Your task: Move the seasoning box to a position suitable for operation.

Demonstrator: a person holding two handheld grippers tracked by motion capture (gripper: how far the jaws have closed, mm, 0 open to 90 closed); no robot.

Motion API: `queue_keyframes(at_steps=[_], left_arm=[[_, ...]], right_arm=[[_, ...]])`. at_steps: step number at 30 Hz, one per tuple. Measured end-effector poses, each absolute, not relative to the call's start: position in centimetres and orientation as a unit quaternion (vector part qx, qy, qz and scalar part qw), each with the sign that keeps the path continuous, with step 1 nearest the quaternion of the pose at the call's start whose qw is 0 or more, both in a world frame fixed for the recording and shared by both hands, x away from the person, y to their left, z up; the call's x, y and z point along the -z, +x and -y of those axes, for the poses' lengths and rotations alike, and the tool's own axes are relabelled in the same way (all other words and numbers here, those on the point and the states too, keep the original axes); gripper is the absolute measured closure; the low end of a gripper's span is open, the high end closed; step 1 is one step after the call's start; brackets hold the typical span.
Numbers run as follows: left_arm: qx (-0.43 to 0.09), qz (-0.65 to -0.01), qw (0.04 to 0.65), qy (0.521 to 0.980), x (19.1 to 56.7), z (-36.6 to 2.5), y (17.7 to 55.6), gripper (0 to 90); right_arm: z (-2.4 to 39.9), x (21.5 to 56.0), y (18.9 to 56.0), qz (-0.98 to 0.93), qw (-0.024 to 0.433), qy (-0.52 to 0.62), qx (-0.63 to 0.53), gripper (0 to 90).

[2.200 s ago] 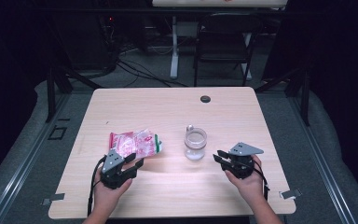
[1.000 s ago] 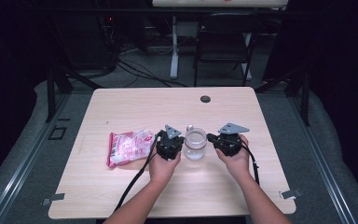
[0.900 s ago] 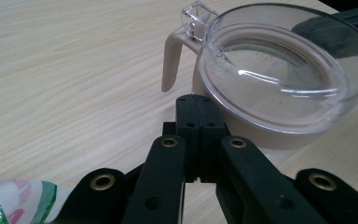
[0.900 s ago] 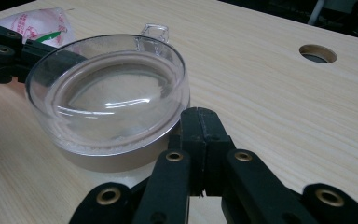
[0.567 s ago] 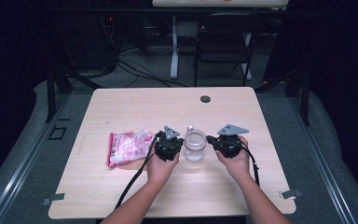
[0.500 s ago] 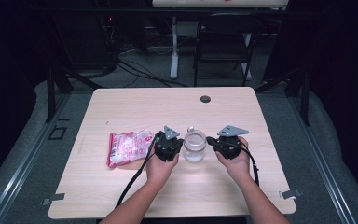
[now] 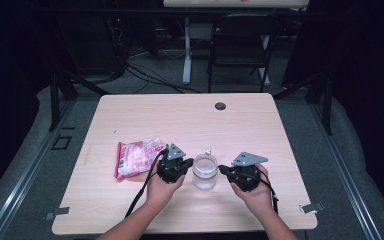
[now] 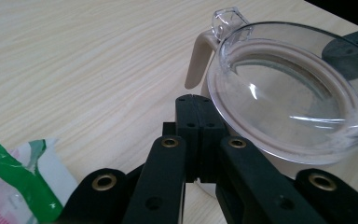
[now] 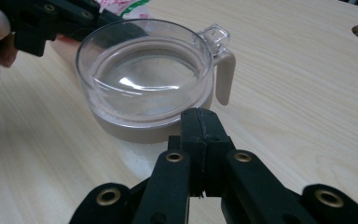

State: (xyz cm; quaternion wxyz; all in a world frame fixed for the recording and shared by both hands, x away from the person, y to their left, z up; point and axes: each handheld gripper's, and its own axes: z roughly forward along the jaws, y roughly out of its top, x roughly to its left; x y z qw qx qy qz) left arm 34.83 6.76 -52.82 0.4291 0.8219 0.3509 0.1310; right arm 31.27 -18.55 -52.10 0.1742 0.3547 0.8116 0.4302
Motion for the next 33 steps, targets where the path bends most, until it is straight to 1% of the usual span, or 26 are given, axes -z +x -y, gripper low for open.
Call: queue_keyframes(at_steps=[7,9,10,11,13,15,17,21,26,28,31,33], left_arm=[[-0.109,-0.33,0.454,0.821,53.2,-8.1,34.7,90.0],[-0.105,-0.335,0.456,0.818,53.2,-8.2,34.8,90.0],[-0.113,-0.339,0.452,0.817,53.2,-8.1,34.8,88.7],[-0.118,-0.341,0.447,0.819,53.2,-8.1,34.8,88.0],[-0.133,-0.342,0.439,0.82,53.0,-8.3,34.4,86.8],[-0.142,-0.345,0.437,0.818,52.7,-8.9,33.7,86.4],[-0.136,-0.35,0.441,0.815,52.5,-9.5,33.1,86.2],[-0.14,-0.357,0.436,0.814,52.2,-10.5,32.0,85.5],[-0.145,-0.376,0.429,0.809,52.1,-11.9,30.9,85.1],[-0.151,-0.382,0.423,0.808,52.2,-12.5,30.7,85.0],[-0.156,-0.395,0.419,0.802,52.3,-13.3,30.7,84.9],[-0.16,-0.395,0.418,0.802,52.3,-13.4,30.8,84.6]], right_arm=[[18.0,52.3,30.0,-0.815,0.154,0.349,-0.436,89.7],[18.0,52.3,29.7,-0.817,0.141,0.343,-0.441,84.7],[18.0,52.3,29.6,-0.817,0.136,0.339,-0.446,82.9],[18.0,52.3,29.5,-0.82,0.139,0.332,-0.446,82.3],[18.0,52.3,29.6,-0.825,0.172,0.327,-0.427,82.0],[18.5,52.6,29.9,-0.821,0.182,0.333,-0.426,82.4],[19.0,52.8,30.3,-0.817,0.187,0.339,-0.427,82.8],[19.6,53.1,31.6,-0.803,0.176,0.352,-0.447,83.2],[18.9,53.6,32.8,-0.812,0.171,0.345,-0.44,82.7],[18.4,53.7,33.0,-0.817,0.172,0.337,-0.436,81.7],[17.8,54.0,33.0,-0.825,0.183,0.33,-0.42,84.9],[17.7,54.0,32.9,-0.825,0.17,0.329,-0.426,84.3]])
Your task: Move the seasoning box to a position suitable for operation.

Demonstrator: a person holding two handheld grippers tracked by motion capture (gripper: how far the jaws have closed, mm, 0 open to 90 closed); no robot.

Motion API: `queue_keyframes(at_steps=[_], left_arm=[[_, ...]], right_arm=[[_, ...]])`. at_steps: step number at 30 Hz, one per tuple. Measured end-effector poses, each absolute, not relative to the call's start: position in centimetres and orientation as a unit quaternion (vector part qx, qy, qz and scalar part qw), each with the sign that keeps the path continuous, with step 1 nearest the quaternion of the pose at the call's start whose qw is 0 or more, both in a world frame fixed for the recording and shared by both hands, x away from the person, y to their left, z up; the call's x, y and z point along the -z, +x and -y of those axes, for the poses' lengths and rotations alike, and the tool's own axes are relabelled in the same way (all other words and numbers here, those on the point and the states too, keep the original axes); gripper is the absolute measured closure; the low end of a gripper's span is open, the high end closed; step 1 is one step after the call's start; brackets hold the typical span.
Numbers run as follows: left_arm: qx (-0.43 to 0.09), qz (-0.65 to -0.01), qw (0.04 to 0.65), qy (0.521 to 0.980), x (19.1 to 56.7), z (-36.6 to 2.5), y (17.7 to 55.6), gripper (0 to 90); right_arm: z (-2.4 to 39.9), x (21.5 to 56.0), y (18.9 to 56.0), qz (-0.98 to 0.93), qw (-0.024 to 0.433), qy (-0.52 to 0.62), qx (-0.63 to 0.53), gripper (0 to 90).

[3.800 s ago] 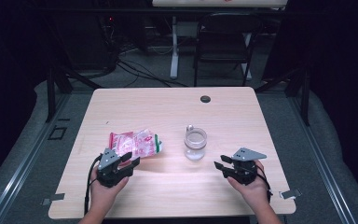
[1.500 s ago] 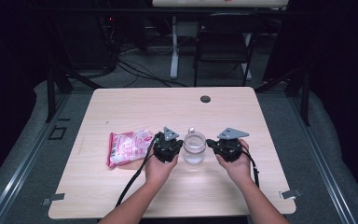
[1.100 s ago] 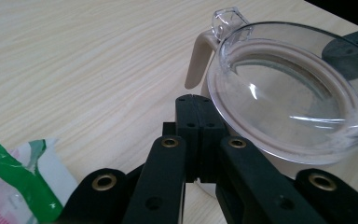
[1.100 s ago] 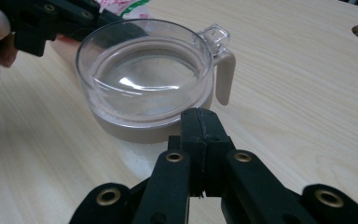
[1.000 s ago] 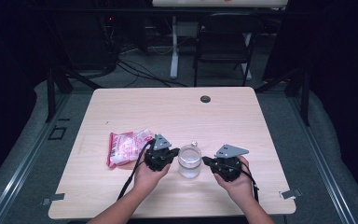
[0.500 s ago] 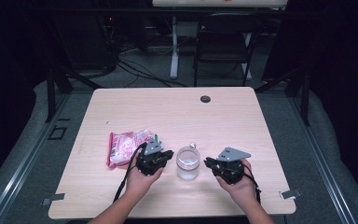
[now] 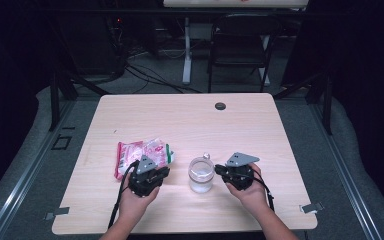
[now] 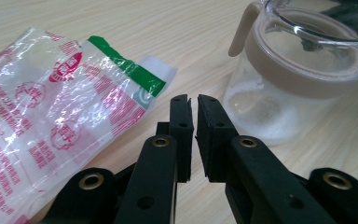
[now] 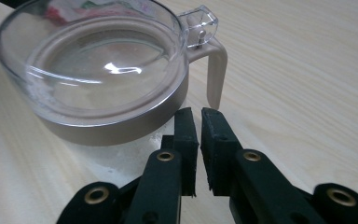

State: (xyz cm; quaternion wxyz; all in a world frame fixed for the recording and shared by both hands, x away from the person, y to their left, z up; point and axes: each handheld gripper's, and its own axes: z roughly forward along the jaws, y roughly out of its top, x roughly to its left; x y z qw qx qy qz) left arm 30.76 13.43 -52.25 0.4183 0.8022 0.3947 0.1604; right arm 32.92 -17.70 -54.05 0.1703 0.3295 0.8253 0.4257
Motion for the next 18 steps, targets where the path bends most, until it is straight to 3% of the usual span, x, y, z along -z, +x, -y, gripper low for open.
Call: queue_keyframes(at_steps=[6,10,18], left_arm=[[-0.161,-0.394,0.42,0.802,52.0,-13.5,30.9,84.4],[-0.164,-0.388,0.423,0.802,51.6,-13.3,30.5,84.4],[-0.156,-0.382,0.428,0.804,51.7,-13.6,29.2,82.5]], right_arm=[[15.9,54.3,31.9,-0.845,0.151,0.296,-0.419,81.0],[15.3,54.4,31.6,-0.845,0.168,0.292,-0.415,79.5],[15.8,55.2,34.5,-0.827,0.153,0.318,-0.438,74.7]])
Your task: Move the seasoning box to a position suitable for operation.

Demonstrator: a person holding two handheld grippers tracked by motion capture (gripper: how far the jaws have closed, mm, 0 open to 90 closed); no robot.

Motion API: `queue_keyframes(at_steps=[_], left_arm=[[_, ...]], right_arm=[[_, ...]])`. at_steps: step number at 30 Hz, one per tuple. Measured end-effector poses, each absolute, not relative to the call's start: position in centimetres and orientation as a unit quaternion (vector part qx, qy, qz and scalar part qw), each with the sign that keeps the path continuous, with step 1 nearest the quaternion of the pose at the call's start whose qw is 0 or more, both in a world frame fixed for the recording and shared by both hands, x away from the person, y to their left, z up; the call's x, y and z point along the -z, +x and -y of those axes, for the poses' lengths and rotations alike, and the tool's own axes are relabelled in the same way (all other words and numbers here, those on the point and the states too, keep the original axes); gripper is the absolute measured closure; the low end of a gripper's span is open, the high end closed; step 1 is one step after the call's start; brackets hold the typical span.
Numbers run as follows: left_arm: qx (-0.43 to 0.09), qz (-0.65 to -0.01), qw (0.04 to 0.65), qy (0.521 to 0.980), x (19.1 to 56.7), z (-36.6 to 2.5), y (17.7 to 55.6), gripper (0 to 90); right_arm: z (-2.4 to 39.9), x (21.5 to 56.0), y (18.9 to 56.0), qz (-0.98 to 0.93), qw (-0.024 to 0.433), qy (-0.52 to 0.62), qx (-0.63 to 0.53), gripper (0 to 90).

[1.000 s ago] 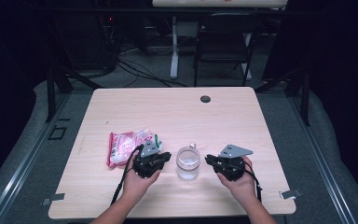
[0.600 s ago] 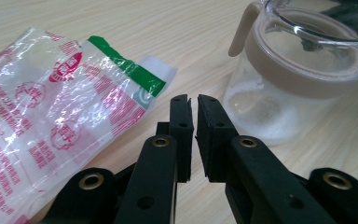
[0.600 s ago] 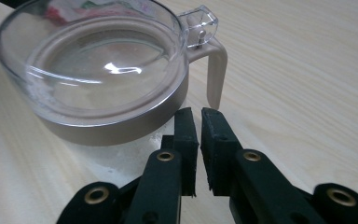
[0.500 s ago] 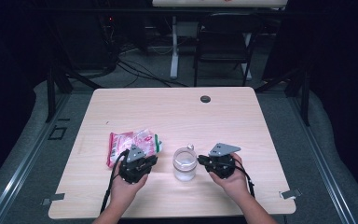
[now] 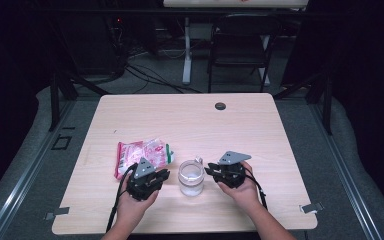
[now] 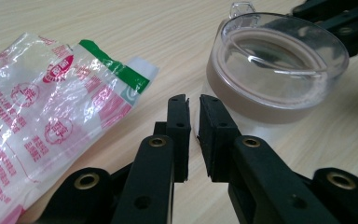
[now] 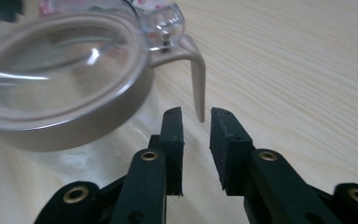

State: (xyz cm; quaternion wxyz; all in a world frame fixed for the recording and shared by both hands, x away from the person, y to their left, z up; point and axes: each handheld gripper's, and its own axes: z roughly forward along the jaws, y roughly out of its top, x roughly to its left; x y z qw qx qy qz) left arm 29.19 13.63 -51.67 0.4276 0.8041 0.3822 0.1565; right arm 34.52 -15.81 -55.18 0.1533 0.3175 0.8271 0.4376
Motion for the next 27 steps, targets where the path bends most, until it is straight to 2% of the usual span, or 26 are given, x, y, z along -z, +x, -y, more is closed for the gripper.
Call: queue_keyframes(at_steps=[8,15,20,23,27], left_arm=[[-0.157,-0.402,0.422,0.797,52.3,-14.4,28.3,80.1],[-0.163,-0.407,0.418,0.796,52.5,-14.7,27.9,79.2],[-0.161,-0.411,0.413,0.797,52.8,-14.8,27.7,79.1],[-0.163,-0.411,0.413,0.797,52.8,-14.7,27.6,78.1],[-0.163,-0.405,0.413,0.799,52.8,-14.5,27.6,76.9]], right_arm=[[15.0,55.8,36.8,-0.845,0.148,0.28,-0.431,69.5],[14.3,56.3,38.0,-0.85,0.13,0.269,-0.435,69.4],[13.7,56.5,38.2,-0.861,0.117,0.258,-0.423,77.0],[13.6,56.5,38.2,-0.861,0.127,0.262,-0.418,84.5],[13.8,56.3,38.0,-0.86,0.127,0.269,-0.415,85.5]])
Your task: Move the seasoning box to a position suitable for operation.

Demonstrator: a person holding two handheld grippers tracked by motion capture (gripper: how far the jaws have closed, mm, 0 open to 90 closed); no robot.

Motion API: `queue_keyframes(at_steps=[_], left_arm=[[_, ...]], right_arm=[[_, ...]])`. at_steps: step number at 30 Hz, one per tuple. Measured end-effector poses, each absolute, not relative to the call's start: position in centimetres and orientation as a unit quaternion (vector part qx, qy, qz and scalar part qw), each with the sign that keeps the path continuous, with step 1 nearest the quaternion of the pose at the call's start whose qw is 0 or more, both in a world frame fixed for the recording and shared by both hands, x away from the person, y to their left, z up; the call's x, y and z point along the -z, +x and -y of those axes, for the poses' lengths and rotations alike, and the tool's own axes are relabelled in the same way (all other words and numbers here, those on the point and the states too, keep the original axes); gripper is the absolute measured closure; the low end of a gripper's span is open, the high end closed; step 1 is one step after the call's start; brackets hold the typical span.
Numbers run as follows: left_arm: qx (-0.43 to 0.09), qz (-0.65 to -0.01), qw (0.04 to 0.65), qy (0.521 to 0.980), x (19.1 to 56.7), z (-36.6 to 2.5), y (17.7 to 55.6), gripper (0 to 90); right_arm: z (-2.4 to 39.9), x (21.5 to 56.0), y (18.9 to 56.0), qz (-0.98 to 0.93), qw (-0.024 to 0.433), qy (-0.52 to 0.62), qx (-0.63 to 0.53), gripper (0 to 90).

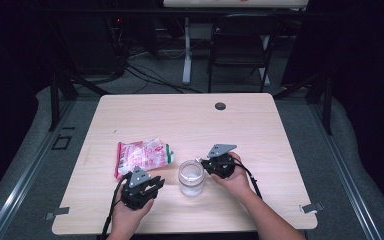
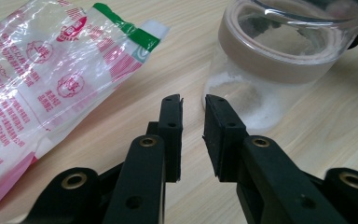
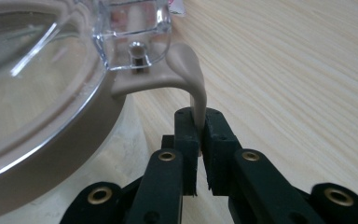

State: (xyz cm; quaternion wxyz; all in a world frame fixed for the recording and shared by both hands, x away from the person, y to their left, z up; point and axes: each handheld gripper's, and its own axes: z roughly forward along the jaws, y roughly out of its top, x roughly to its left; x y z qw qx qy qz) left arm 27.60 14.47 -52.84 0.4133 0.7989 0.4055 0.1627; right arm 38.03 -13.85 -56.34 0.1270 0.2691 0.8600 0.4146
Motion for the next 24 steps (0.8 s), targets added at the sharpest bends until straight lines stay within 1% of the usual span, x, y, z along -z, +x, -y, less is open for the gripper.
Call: queue_keyframes(at_steps=[3,5,9,15,19,22,24], left_arm=[[-0.165,-0.394,0.407,0.807,52.9,-14.1,27.5,76.3],[-0.16,-0.386,0.408,0.811,52.8,-13.7,27.4,75.6],[-0.149,-0.374,0.411,0.818,52.8,-13.1,27.2,74.9],[-0.152,-0.356,0.406,0.828,52.3,-12.2,27.7,74.0],[-0.15,-0.351,0.399,0.834,52.3,-11.8,28.4,74.0],[-0.145,-0.347,0.395,0.838,52.3,-11.6,28.9,73.4],[-0.142,-0.347,0.395,0.839,52.4,-11.5,29.0,73.4]], right_arm=[[14.1,56.3,37.7,-0.858,0.124,0.28,-0.412,85.3],[14.4,56.1,37.3,-0.86,0.131,0.284,-0.404,85.5],[15.1,56.0,36.1,-0.852,0.155,0.307,-0.394,85.4],[15.5,55.6,32.8,-0.853,0.201,0.326,-0.354,83.1],[15.9,55.4,31.4,-0.856,0.19,0.327,-0.352,80.3],[16.2,54.9,30.8,-0.857,0.168,0.322,-0.366,74.5],[16.4,54.8,30.7,-0.856,0.17,0.315,-0.373,72.4]])
